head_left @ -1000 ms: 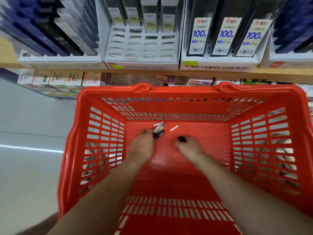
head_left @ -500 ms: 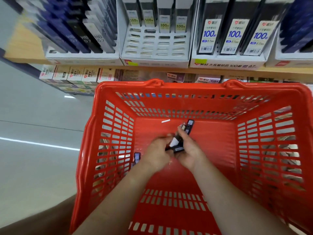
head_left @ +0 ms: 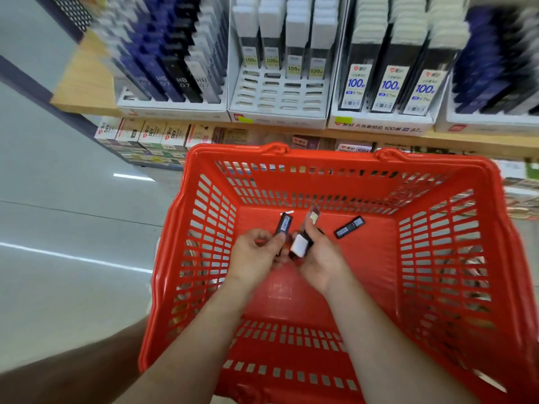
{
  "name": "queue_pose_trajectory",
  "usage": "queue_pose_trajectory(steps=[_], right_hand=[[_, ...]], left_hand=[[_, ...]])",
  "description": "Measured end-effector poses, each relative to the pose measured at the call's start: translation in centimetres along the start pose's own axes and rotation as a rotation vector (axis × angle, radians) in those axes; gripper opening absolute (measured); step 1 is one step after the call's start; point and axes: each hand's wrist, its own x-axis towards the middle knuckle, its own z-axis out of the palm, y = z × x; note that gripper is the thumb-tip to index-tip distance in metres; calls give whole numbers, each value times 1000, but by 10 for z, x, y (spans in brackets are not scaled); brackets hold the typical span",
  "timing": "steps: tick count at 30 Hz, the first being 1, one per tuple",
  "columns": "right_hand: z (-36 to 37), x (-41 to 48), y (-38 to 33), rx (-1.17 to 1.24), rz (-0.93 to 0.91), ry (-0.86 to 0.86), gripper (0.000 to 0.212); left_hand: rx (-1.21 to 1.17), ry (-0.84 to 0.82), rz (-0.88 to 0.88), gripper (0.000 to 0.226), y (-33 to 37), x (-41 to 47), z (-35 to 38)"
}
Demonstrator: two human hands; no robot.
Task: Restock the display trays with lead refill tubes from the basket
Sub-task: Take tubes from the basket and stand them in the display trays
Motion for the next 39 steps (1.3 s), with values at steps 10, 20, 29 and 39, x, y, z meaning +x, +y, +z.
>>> queue_pose_trajectory(steps=[10,20,29,39], right_hand=[[23,-83,-46,-70,-198,-155,20],[31,-154,-89,-369,-589,-275,15],[26,-189,-126,-494,-787,-235,11],[-20,-190,-194,27,-751,-103,9]], left_hand=[[-28,-26,436,29,59,-39,-6],[-365,-207,311,24,125,-95,-19],[-129,-174,494,21,191,-122,-1],[330,-133,772,13,270,-114,102]])
